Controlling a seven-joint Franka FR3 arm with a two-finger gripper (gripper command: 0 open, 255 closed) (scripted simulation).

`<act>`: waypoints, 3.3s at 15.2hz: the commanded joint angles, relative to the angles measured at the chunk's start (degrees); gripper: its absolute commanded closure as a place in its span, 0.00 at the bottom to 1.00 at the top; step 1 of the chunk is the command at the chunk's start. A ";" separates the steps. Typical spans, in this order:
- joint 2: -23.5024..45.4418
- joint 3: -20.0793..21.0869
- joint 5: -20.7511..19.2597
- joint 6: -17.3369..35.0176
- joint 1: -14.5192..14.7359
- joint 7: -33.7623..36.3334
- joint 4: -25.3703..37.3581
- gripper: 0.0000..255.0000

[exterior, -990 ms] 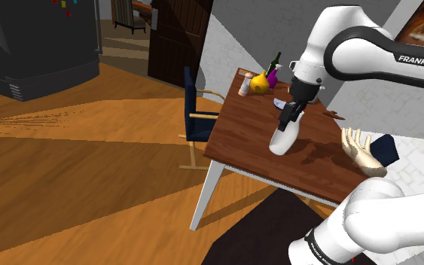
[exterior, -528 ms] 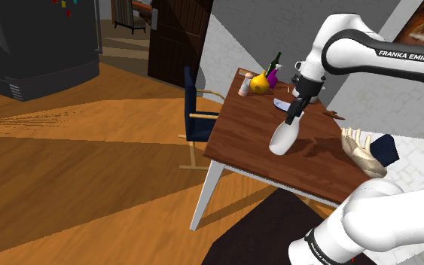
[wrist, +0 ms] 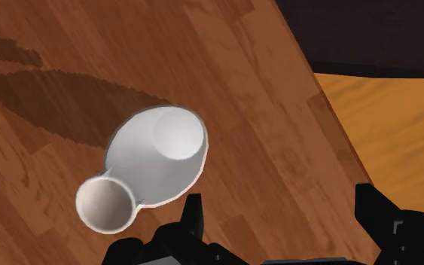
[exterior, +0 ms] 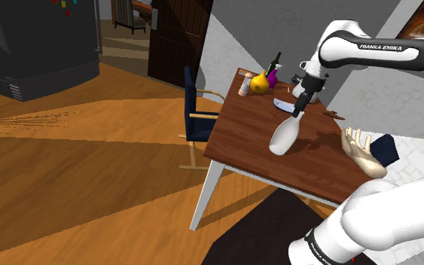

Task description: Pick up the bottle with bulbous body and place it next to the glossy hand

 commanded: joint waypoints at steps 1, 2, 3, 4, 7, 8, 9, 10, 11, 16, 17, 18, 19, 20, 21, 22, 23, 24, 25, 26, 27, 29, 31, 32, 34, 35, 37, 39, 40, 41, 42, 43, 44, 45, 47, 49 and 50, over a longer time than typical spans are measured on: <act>3.28 -2.84 0.18 1.06 -0.26 -3.87 2.40 0.00; 5.06 -4.18 0.52 1.42 -0.30 -5.74 3.86 0.00; 6.93 -5.49 0.98 1.75 -0.35 -7.64 5.38 0.00; 8.87 -6.79 1.55 2.04 -0.39 -9.58 6.99 0.00; 15.21 -10.60 4.08 2.63 -0.58 -15.67 12.28 0.00; 17.02 -11.53 4.95 2.69 -0.71 -17.35 13.79 0.00; 17.07 -11.56 4.95 3.46 -0.79 -17.36 13.07 0.00; 17.14 -11.61 4.94 4.23 -0.84 -17.36 12.35 0.00; 17.21 -11.67 4.94 5.01 -0.88 -17.37 11.65 0.00; 17.73 -12.01 4.99 8.54 -1.02 -17.48 8.59 0.00; 17.75 -12.02 5.00 8.55 -1.02 -17.49 8.60 0.00; 17.75 -12.02 5.00 8.55 -1.02 -17.49 8.61 0.00; 17.75 -12.02 5.00 8.55 -1.02 -17.49 8.61 0.00; 17.75 -12.02 5.00 8.55 -1.02 -17.49 8.61 0.00; 17.75 -12.02 5.00 8.55 -1.02 -17.49 8.61 0.00; 17.75 -12.02 5.00 8.55 -1.02 -17.49 8.61 0.00; 17.75 -12.02 5.00 8.53 -1.02 -17.49 8.62 0.00; 17.75 -12.02 5.00 8.53 -1.02 -17.49 8.62 1.00; 17.75 -12.02 5.00 8.53 -1.02 -17.49 8.62 1.00; 17.75 -12.02 5.00 8.53 -1.02 -17.49 8.62 1.00; 17.75 -12.02 5.00 8.53 -1.02 -17.49 8.62 1.00; 17.75 -12.02 5.00 8.53 -1.02 -17.49 8.62 1.00; 17.75 -12.02 5.00 8.53 -1.02 -17.49 8.62 1.00; 17.75 -12.02 5.00 8.53 -1.02 -17.49 8.62 1.00; 17.56 -11.94 4.95 7.77 -1.00 -17.45 9.21 1.00; 17.37 -11.86 4.90 6.99 -0.98 -17.42 9.82 1.00; 17.09 -11.72 4.84 5.45 -0.94 -17.39 11.10 1.00; 16.84 -11.59 4.80 3.91 -0.90 -17.38 12.42 1.00; 16.74 -11.52 4.79 3.14 -0.87 -17.38 13.10 1.00; 16.66 -11.46 4.78 2.37 -0.85 -17.38 13.80 1.00; 16.59 -11.40 4.79 1.60 -0.82 -17.39 14.50 1.00; 16.53 -11.35 4.79 0.83 -0.80 -17.41 15.22 1.00; 16.48 -11.29 4.80 0.06 -0.77 -17.43 15.94 1.00; 16.46 -11.24 4.82 -0.71 -0.75 -17.45 16.69 1.00; 16.44 -11.15 4.87 -2.24 -0.70 -17.52 18.21 1.00; 16.48 -11.07 4.94 -3.78 -0.64 -17.60 19.79 1.00; 16.53 -11.04 4.98 -4.55 -0.62 -17.66 20.60 1.00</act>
